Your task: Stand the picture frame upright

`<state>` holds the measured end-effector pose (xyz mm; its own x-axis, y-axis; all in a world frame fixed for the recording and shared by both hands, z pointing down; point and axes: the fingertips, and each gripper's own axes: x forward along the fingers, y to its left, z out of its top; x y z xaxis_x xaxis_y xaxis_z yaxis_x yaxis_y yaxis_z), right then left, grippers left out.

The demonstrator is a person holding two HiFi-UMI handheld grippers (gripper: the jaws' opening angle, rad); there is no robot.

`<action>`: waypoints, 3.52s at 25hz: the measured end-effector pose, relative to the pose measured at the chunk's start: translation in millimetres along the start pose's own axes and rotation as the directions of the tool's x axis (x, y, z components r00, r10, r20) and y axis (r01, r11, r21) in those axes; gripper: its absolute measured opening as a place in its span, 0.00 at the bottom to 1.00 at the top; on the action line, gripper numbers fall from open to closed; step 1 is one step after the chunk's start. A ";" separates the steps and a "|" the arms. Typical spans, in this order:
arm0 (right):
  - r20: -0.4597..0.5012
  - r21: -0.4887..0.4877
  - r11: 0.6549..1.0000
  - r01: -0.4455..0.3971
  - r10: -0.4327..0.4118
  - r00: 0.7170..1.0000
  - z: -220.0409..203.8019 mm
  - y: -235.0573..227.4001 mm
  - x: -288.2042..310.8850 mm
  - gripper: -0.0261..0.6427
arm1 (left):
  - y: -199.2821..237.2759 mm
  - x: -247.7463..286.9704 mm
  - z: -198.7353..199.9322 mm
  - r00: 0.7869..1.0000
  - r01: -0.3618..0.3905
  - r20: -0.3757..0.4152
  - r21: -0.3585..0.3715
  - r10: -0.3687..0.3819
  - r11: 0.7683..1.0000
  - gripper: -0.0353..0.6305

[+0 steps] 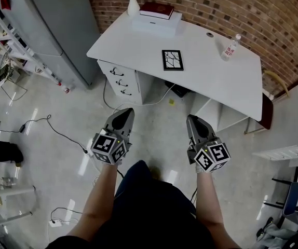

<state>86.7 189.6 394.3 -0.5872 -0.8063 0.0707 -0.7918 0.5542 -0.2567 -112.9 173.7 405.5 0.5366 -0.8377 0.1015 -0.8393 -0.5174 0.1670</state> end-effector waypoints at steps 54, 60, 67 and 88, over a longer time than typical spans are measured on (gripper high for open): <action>-0.124 0.067 0.991 0.112 -0.103 0.987 6.8 -161.5 253.3 0.04 | 131.4 297.8 4.9 0.964 0.232 -0.119 -0.050 -0.236 0.971 0.05; -0.168 0.055 0.995 0.083 -0.073 0.983 -2.3 -167.3 273.8 0.04 | 134.1 307.7 -0.5 0.963 0.228 -0.130 -0.061 -0.234 0.972 0.05; -0.253 0.030 0.999 0.033 -0.025 0.967 -11.4 -191.6 294.3 0.04 | 136.0 329.1 -12.0 0.975 0.150 -0.156 -0.051 -0.156 0.987 0.05; -0.477 0.015 0.999 0.041 -0.029 0.879 -48.7 -282.9 349.1 0.11 | 140.5 384.7 -46.4 0.969 0.010 -0.244 -0.127 -0.041 0.992 0.06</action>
<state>97.5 -238.5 538.5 -0.5728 -0.6260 0.5292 -0.8128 0.5174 -0.2677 -20.3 -213.1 513.5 0.5753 -0.7481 0.3307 -0.8162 -0.4991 0.2909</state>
